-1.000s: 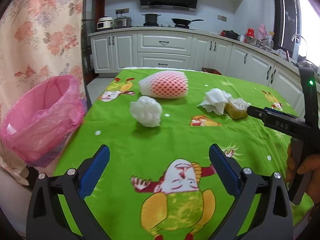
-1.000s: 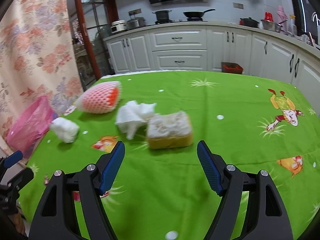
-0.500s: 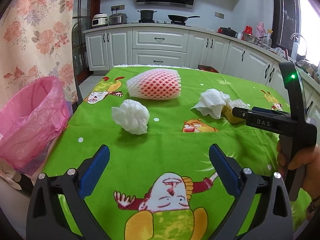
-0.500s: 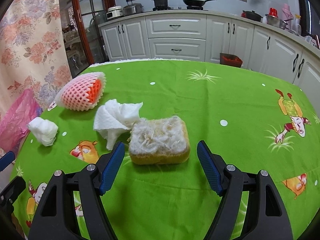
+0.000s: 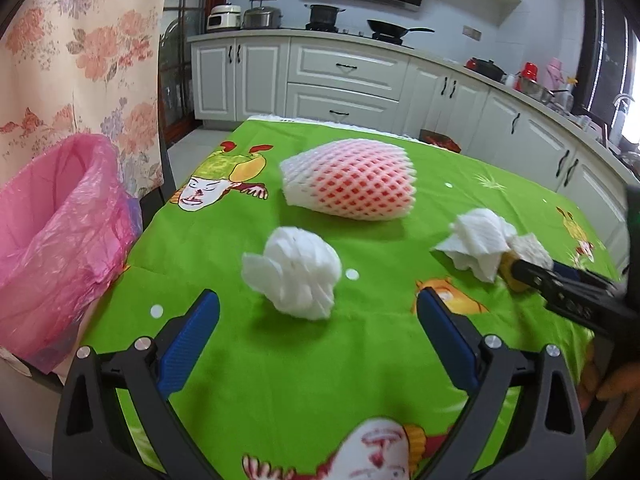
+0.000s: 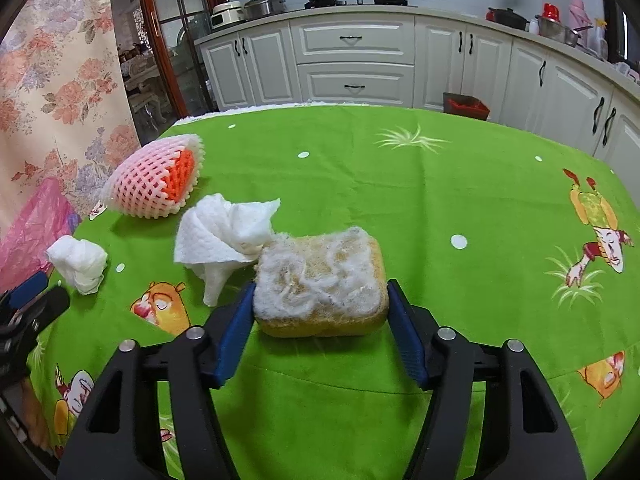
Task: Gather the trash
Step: 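Grasp the white tissue ball with the left gripper while the right grasps the yellow sponge, then carry the tissue ball and sponge over the pink wastebasket and open both grippers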
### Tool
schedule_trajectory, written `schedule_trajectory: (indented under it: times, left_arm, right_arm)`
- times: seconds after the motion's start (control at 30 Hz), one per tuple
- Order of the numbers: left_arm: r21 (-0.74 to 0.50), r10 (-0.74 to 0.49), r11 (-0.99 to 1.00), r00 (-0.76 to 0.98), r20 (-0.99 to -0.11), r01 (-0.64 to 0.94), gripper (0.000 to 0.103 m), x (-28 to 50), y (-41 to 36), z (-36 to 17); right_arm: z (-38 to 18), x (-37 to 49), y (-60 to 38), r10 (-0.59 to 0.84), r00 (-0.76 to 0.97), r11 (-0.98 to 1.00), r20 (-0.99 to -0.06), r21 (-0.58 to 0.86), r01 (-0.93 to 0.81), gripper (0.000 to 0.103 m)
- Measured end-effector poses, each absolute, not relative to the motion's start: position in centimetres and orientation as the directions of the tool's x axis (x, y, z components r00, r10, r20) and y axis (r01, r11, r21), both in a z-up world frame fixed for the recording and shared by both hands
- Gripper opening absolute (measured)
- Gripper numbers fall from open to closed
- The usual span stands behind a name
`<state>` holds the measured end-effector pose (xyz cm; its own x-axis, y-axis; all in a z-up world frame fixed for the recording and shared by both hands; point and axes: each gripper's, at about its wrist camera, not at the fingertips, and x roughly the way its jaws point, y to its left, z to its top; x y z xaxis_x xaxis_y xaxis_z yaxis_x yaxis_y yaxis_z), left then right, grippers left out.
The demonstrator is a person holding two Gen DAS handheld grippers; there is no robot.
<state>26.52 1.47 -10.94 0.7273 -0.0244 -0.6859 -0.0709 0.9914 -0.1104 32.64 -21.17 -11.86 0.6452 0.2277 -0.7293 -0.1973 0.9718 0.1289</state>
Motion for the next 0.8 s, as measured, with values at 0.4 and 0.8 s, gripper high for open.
schedule_trajectory:
  times: [0.4, 0.8]
  left_arm:
    - [-0.060, 0.016, 0.994, 0.690, -0.723, -0.086, 0.058, 29.6, 1.3, -12.5]
    - [-0.025, 0.032, 0.997, 0.698, -0.716, -0.072, 0.035, 29.0, 0.5, -12.5]
  right_arm:
    - [-11.6, 31.9, -22.3, 0.188, 0.674, 0.982, -0.714, 0.129, -0.136, 0.057]
    - [-11.1, 31.2, -22.5, 0.168, 0.710, 0.986, -0.684, 0.130, -0.108, 0.057]
